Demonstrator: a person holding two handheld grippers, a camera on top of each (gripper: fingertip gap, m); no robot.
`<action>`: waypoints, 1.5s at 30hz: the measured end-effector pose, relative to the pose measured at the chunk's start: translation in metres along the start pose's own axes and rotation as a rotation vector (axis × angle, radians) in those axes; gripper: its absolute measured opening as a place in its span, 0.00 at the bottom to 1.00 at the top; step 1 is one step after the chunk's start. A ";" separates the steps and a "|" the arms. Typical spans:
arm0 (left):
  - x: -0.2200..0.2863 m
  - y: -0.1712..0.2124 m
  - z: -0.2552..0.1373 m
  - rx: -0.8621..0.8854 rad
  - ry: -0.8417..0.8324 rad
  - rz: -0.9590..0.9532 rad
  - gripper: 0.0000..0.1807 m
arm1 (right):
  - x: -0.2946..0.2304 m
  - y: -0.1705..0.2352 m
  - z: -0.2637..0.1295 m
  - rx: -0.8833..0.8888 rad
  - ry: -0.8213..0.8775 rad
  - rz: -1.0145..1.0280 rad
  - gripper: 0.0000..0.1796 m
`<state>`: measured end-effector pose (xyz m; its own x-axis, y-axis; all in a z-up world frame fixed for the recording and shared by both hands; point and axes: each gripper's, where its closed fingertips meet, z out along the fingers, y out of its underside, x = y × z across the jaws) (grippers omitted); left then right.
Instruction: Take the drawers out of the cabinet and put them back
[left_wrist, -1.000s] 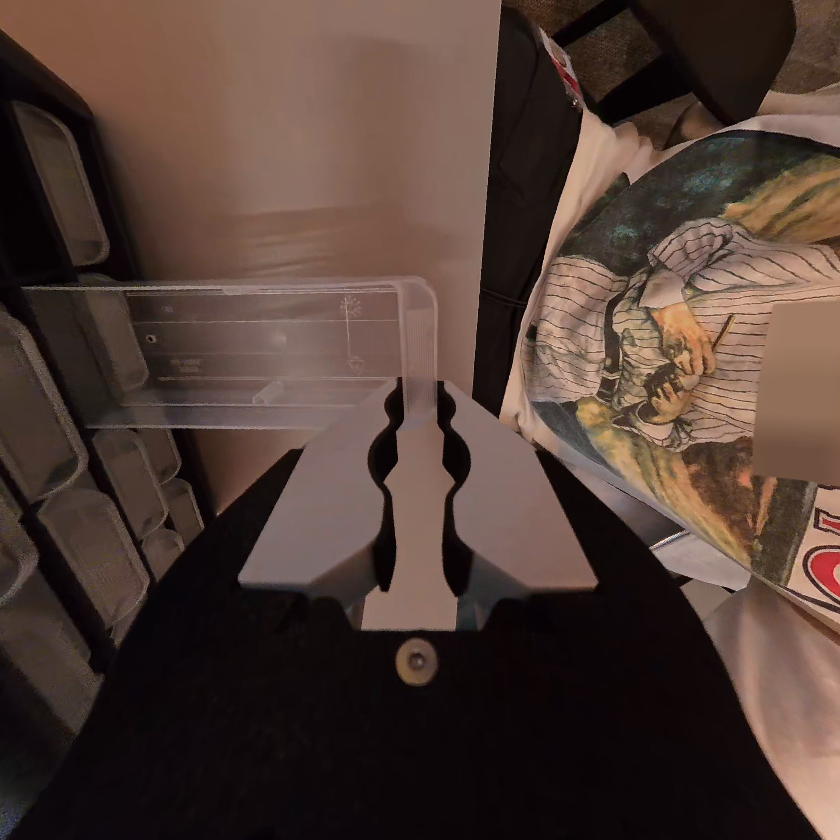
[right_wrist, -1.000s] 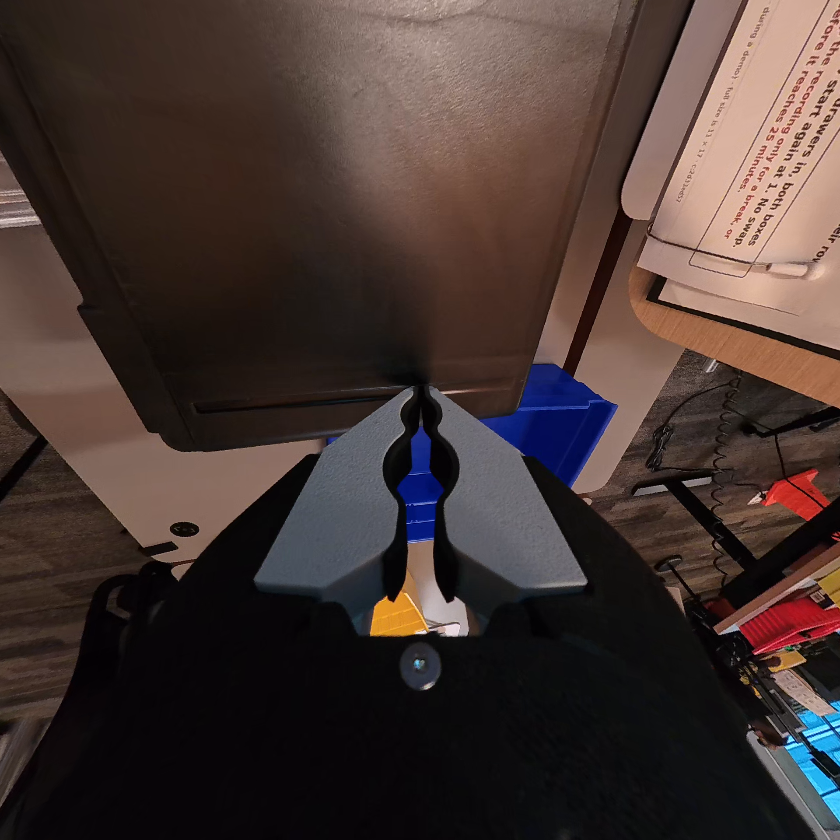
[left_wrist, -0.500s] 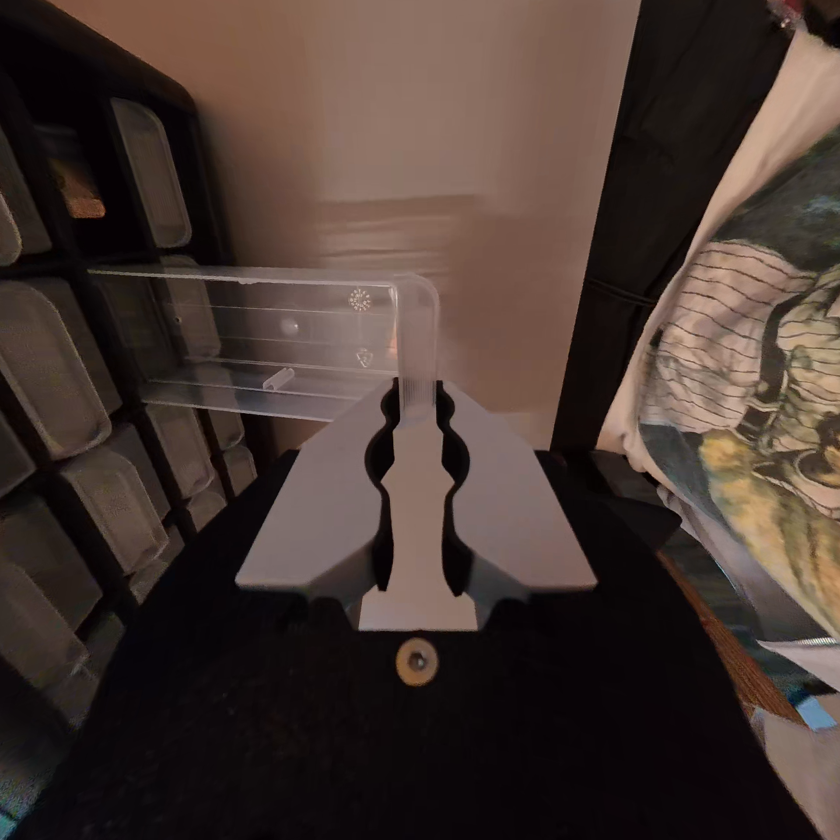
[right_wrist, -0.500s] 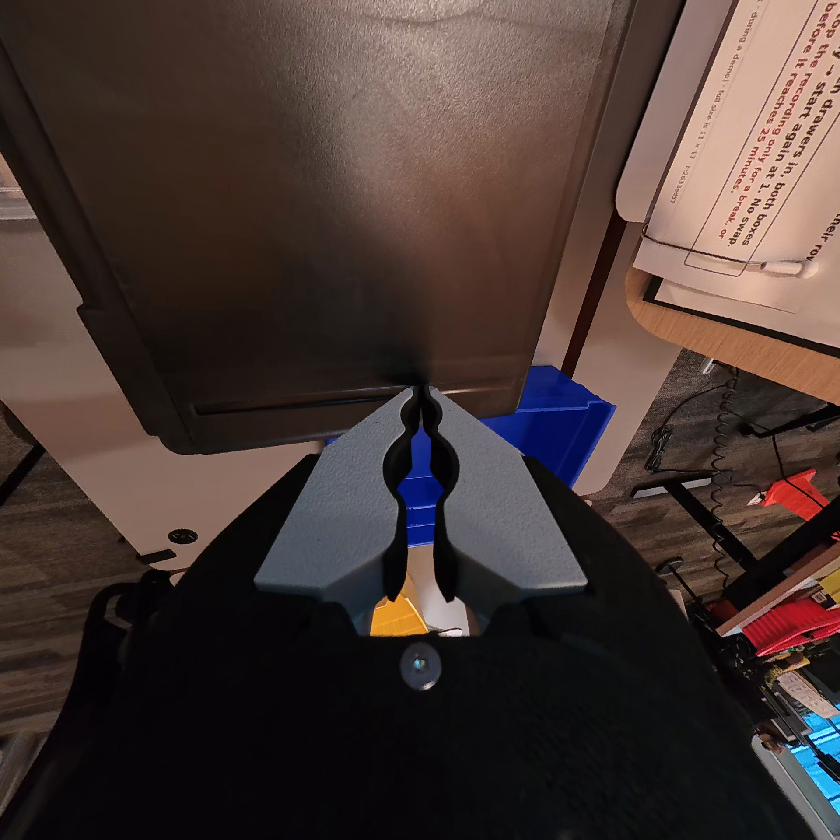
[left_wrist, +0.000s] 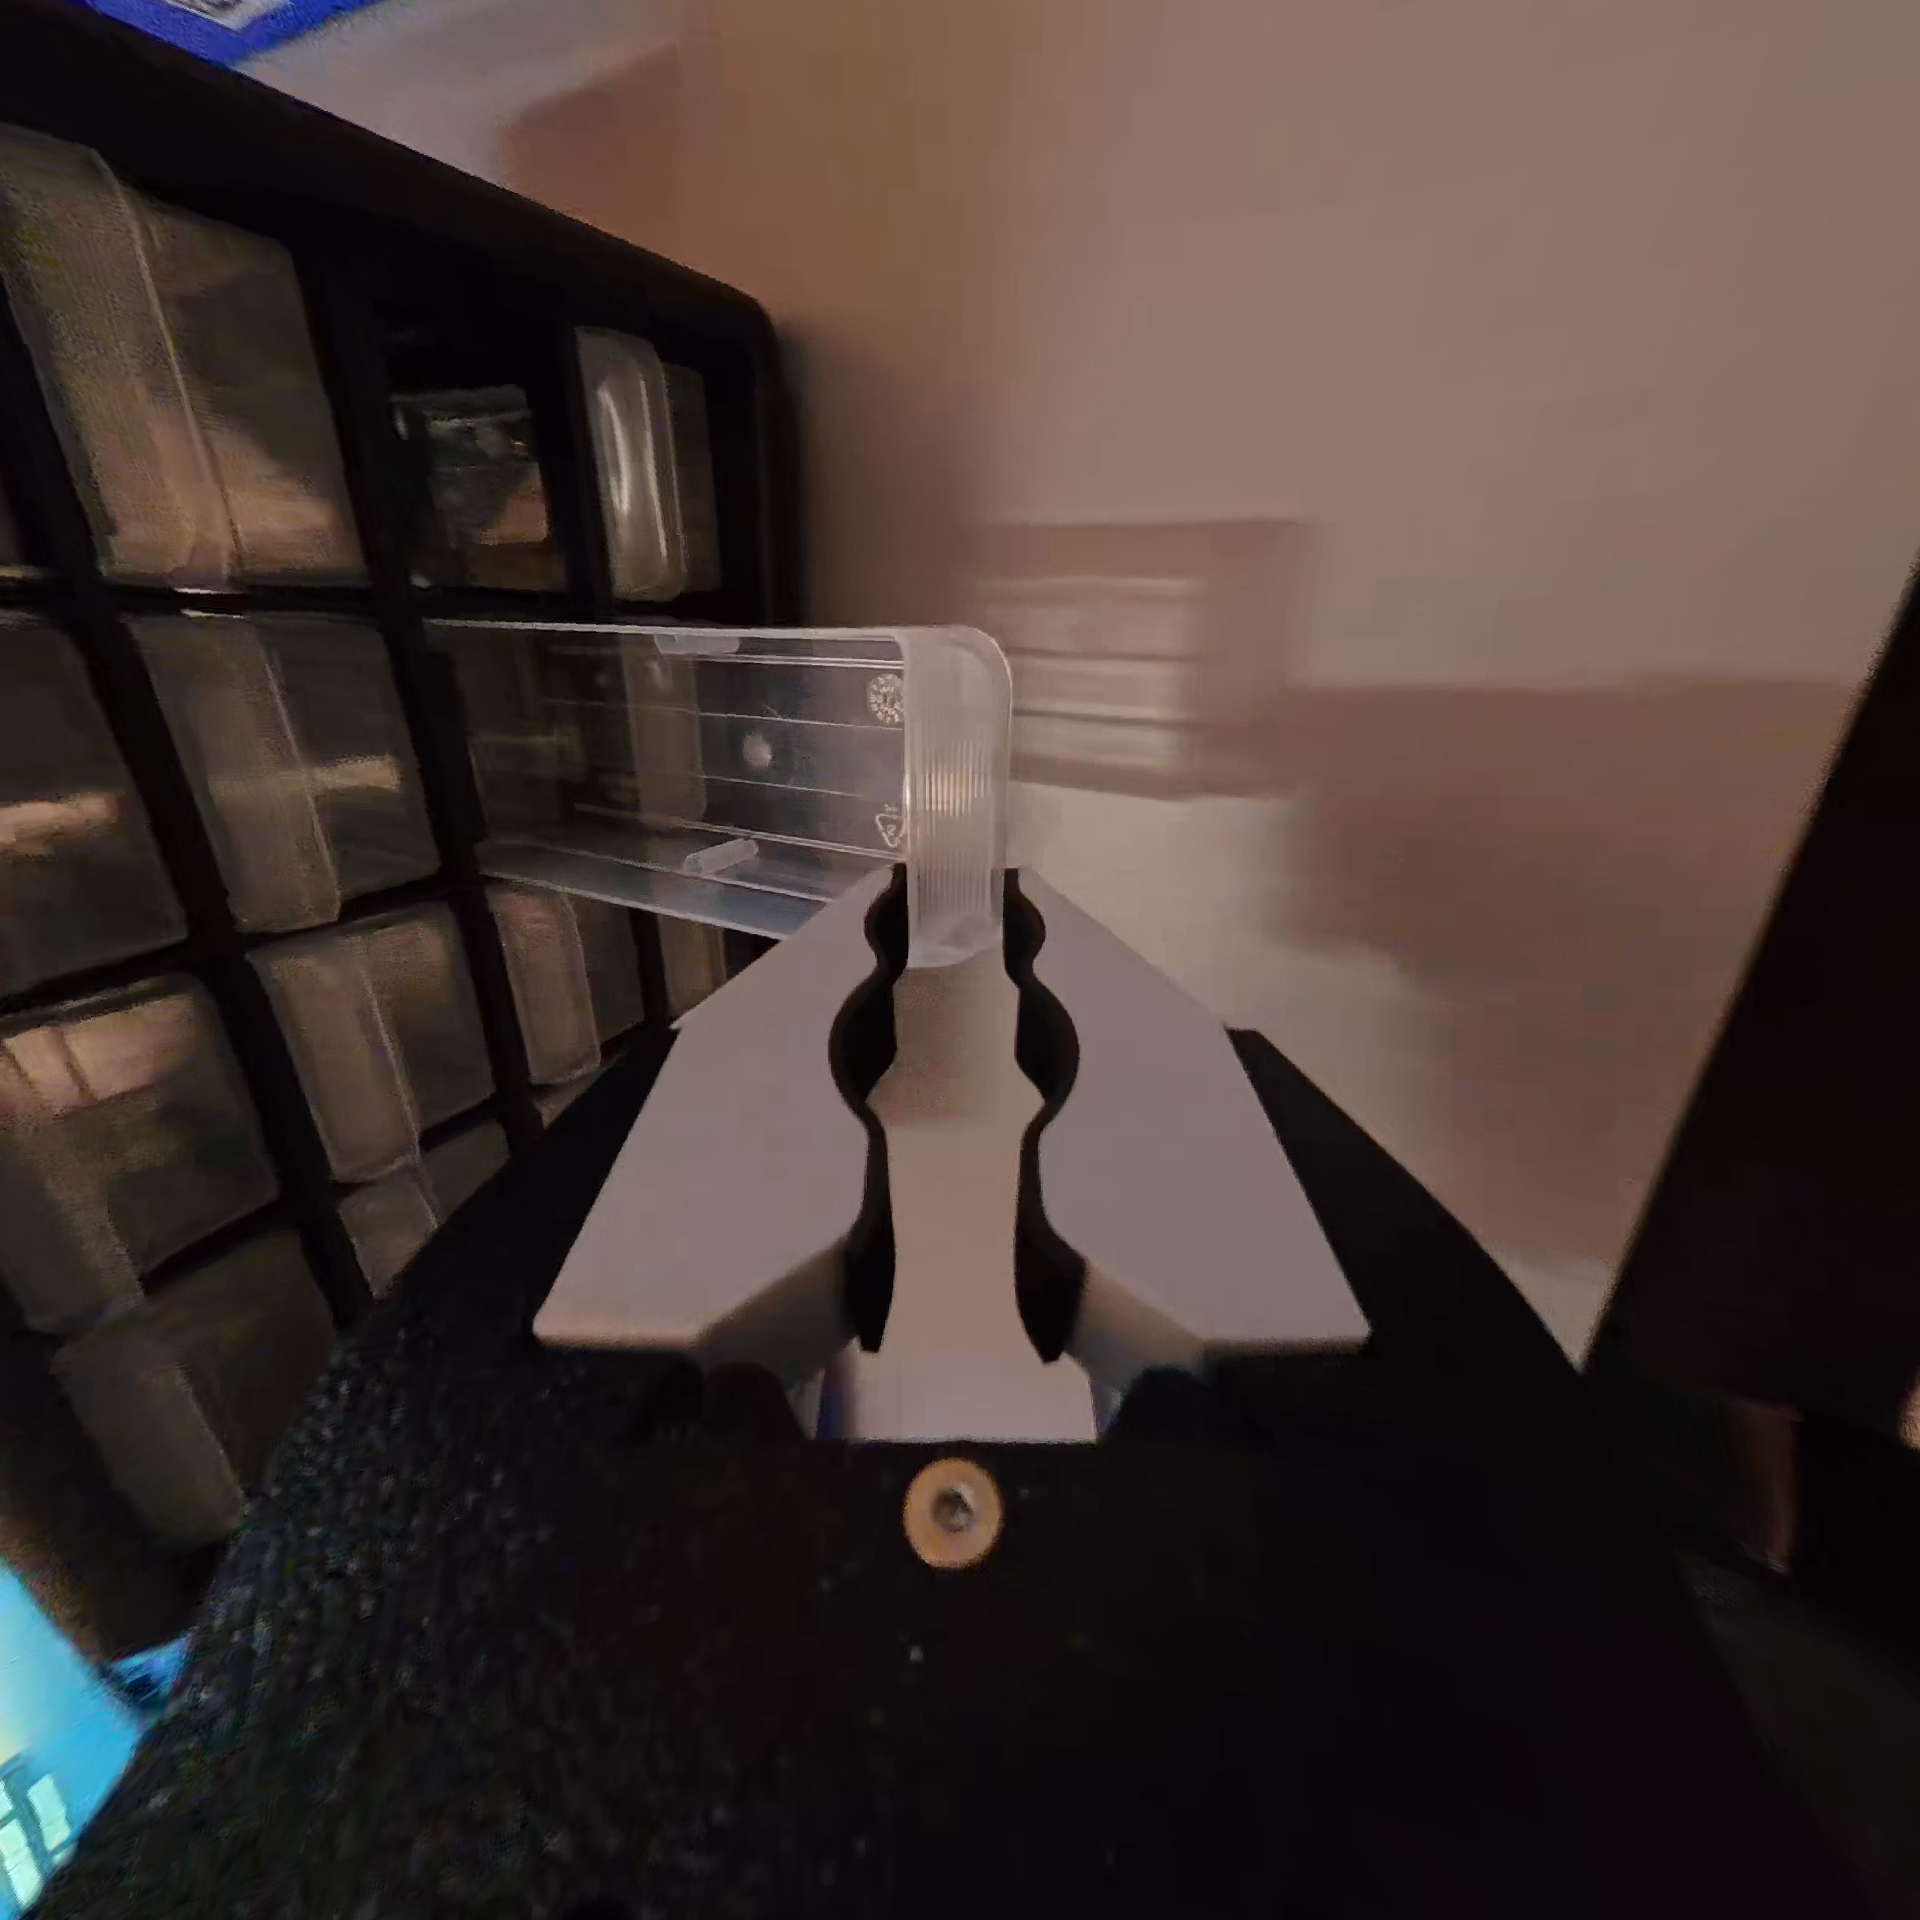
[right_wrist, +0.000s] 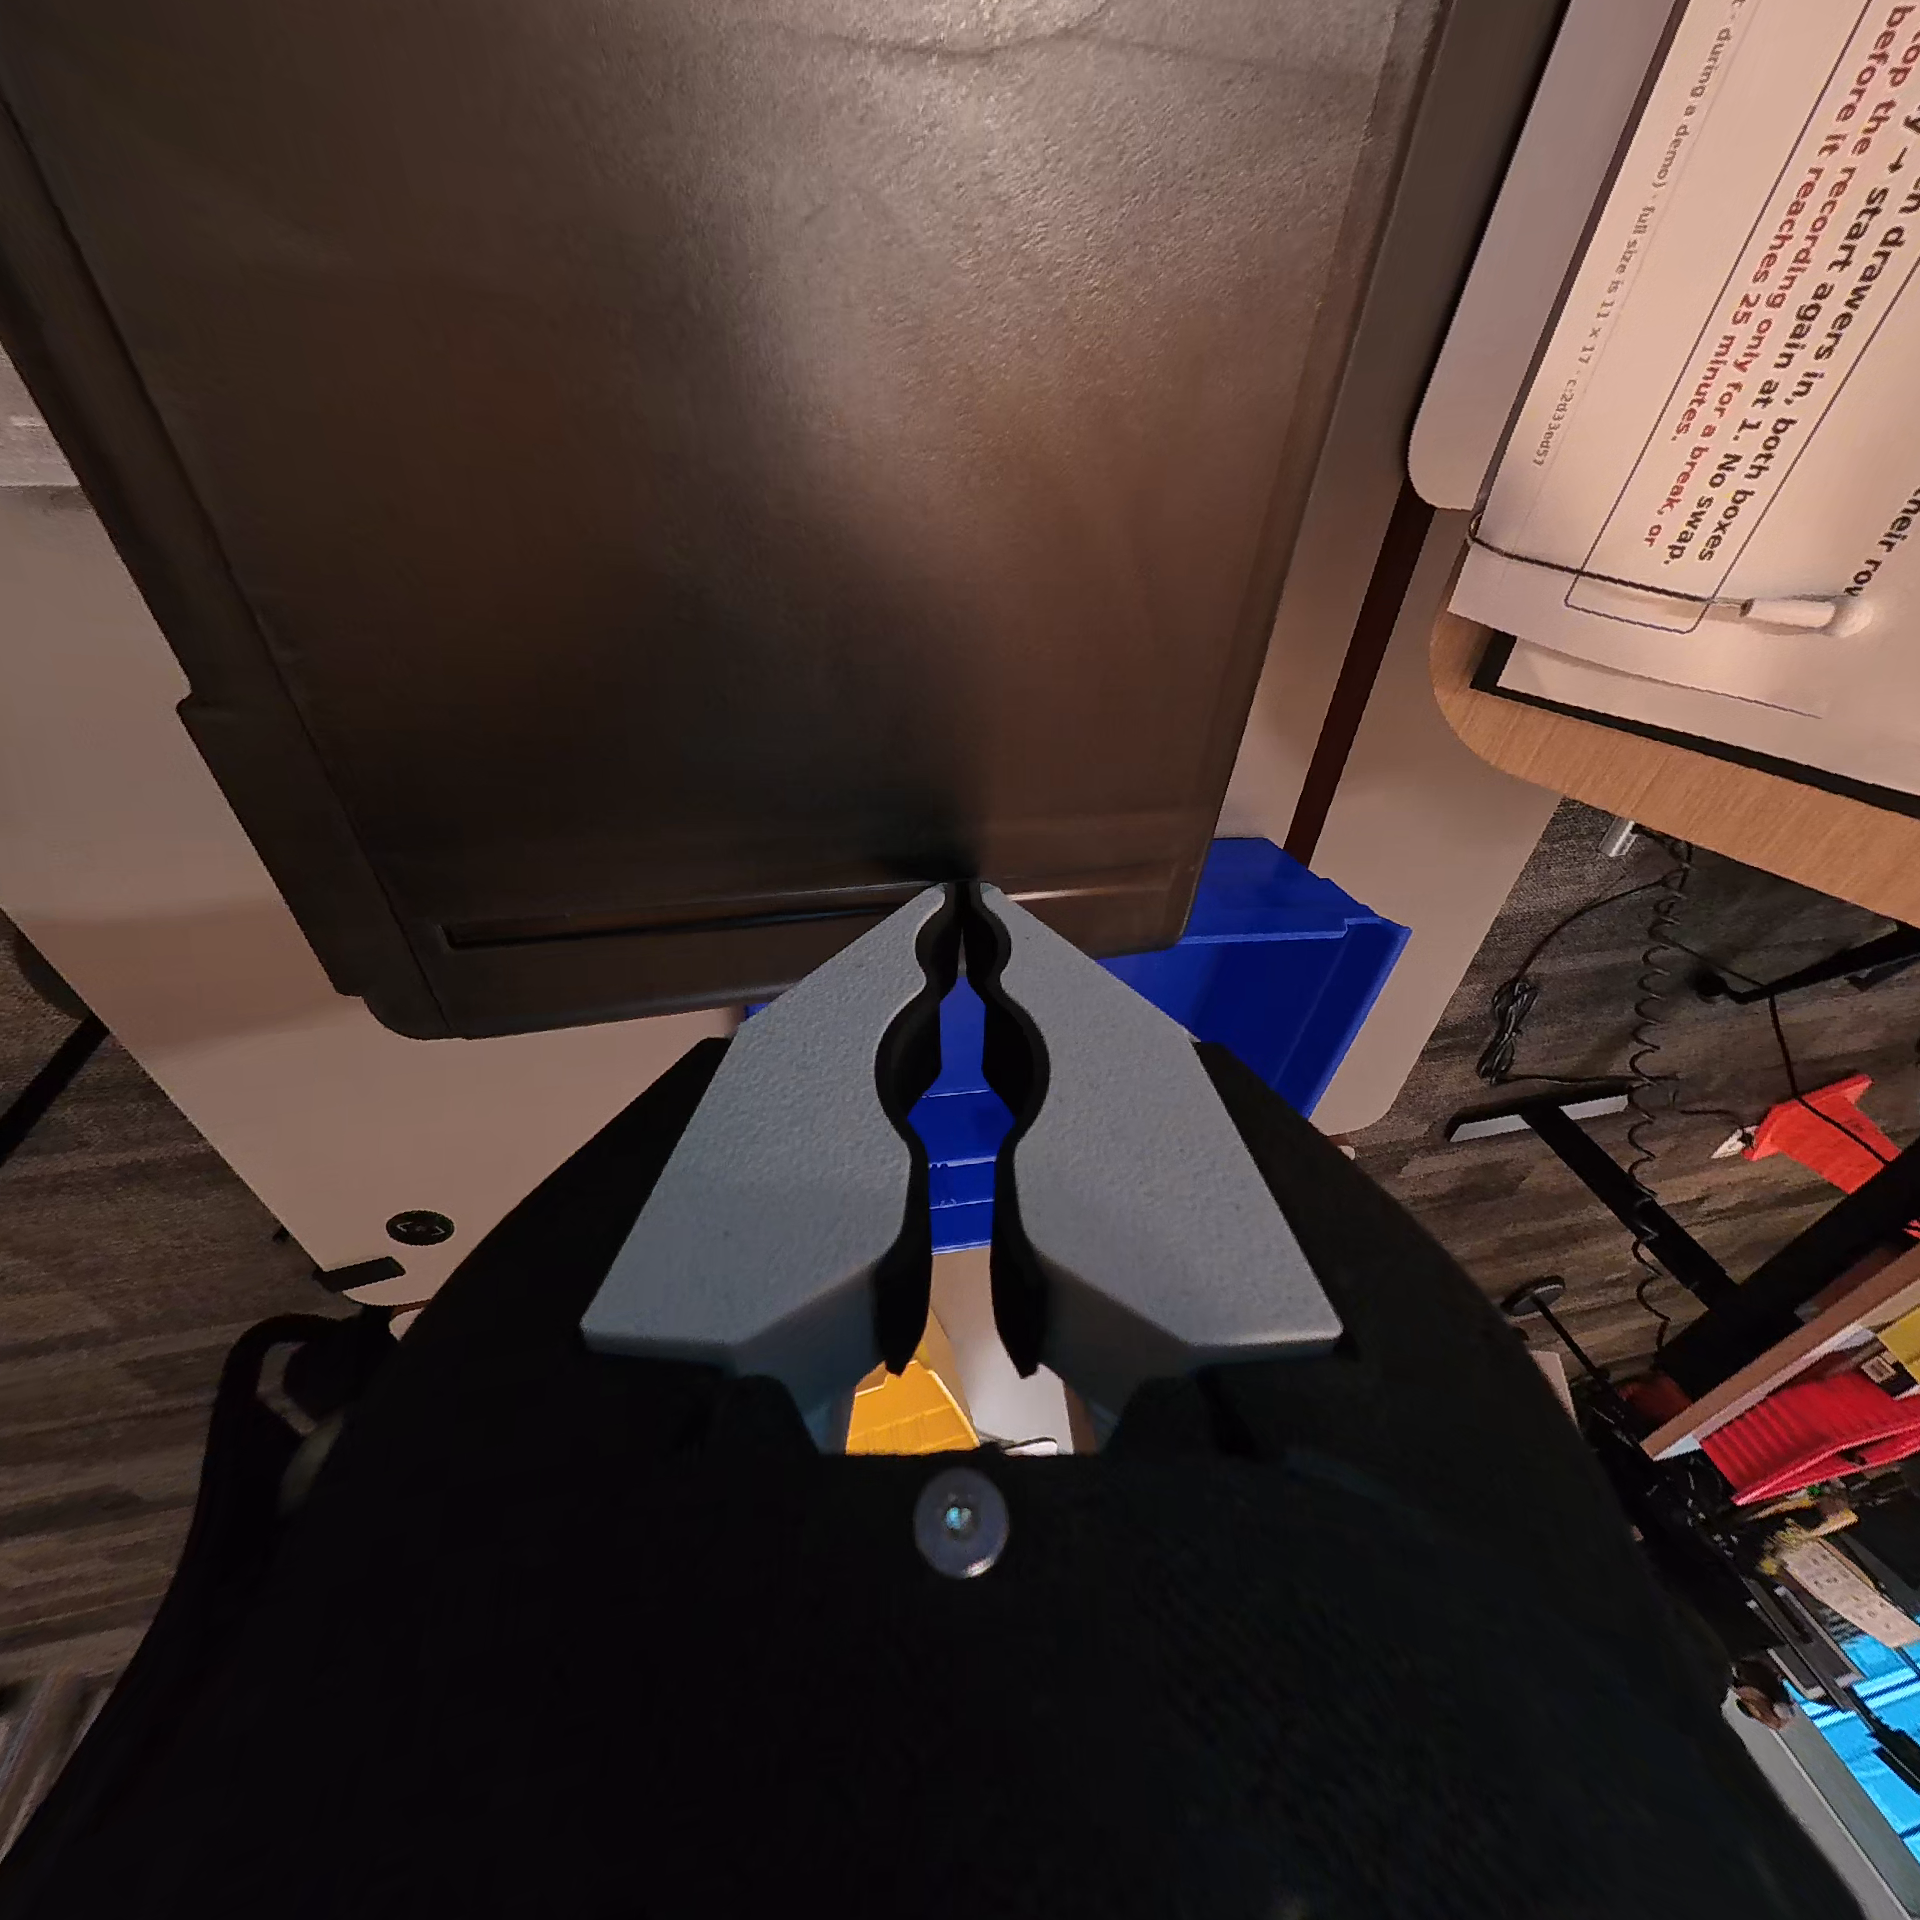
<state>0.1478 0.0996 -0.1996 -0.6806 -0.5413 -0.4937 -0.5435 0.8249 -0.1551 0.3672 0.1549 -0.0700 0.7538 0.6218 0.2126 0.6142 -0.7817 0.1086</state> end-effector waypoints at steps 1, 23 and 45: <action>-0.001 0.001 0.003 0.006 -0.054 0.015 0.08 | 0.000 0.000 0.000 0.001 0.002 -0.001 0.00; -0.058 -0.005 0.008 0.151 -1.209 0.334 0.03 | 0.000 0.000 -0.001 0.018 0.023 0.013 0.00; -0.114 0.001 0.037 0.081 -1.189 0.246 0.03 | 0.000 0.000 -0.001 0.011 0.016 0.013 0.00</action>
<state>0.2428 0.1679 -0.1750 0.1371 0.0828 -0.9871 -0.4023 0.9153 0.0209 0.3672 0.1550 -0.0694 0.7583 0.6104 0.2290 0.6066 -0.7893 0.0952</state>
